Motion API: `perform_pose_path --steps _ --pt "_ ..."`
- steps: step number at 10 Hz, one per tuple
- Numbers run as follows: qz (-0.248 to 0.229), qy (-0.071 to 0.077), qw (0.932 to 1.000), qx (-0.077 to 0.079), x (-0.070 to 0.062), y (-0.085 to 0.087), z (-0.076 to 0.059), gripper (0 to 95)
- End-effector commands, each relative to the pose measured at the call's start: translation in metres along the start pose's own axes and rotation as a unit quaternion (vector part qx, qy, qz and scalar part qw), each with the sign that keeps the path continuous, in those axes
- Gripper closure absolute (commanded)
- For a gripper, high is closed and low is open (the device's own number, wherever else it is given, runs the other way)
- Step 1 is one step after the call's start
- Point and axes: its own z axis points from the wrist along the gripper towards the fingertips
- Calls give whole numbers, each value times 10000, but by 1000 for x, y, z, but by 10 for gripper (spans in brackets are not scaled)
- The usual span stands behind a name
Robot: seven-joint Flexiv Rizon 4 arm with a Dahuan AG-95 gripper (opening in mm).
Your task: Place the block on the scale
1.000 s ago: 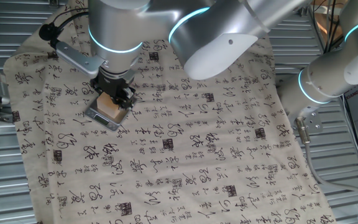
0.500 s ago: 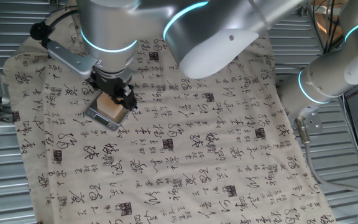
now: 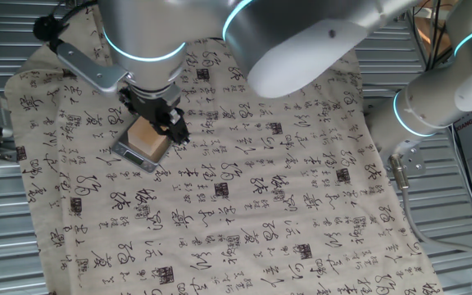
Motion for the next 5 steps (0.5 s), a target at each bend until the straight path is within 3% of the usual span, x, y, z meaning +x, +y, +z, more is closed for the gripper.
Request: perform_pose_path --steps 1,2,5 --pt "110 -45 9999 -19 2 4 -3 760" --pt "142 -80 9999 -58 2 5 -5 950" --pt "259 -95 9996 -32 1 6 -7 950"
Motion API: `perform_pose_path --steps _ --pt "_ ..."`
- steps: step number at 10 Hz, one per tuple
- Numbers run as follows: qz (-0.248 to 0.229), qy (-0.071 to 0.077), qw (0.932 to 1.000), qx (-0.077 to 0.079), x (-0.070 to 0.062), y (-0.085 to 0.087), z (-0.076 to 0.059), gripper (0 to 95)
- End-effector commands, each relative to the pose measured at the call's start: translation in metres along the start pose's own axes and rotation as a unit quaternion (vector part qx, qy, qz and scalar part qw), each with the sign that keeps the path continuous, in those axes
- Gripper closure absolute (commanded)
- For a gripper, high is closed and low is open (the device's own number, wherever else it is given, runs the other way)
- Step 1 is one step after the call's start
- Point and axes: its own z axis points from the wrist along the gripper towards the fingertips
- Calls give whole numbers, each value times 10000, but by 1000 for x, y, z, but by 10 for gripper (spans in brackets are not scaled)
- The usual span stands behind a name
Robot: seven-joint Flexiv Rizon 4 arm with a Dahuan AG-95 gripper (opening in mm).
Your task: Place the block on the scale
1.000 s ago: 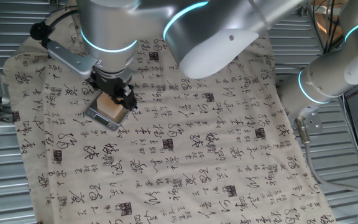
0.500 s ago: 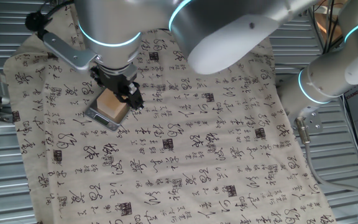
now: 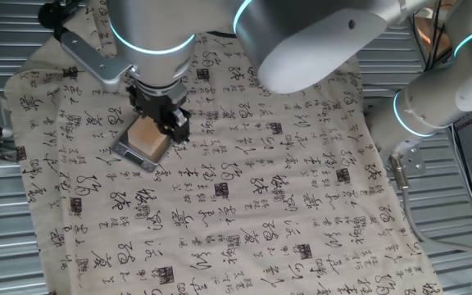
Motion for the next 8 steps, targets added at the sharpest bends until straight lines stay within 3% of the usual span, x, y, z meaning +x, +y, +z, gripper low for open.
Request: perform_pose_path --steps 1,8 --pt "104 10 9999 52 0 1 0 950" --pt "-21 8 10000 84 0 2 -1 950"
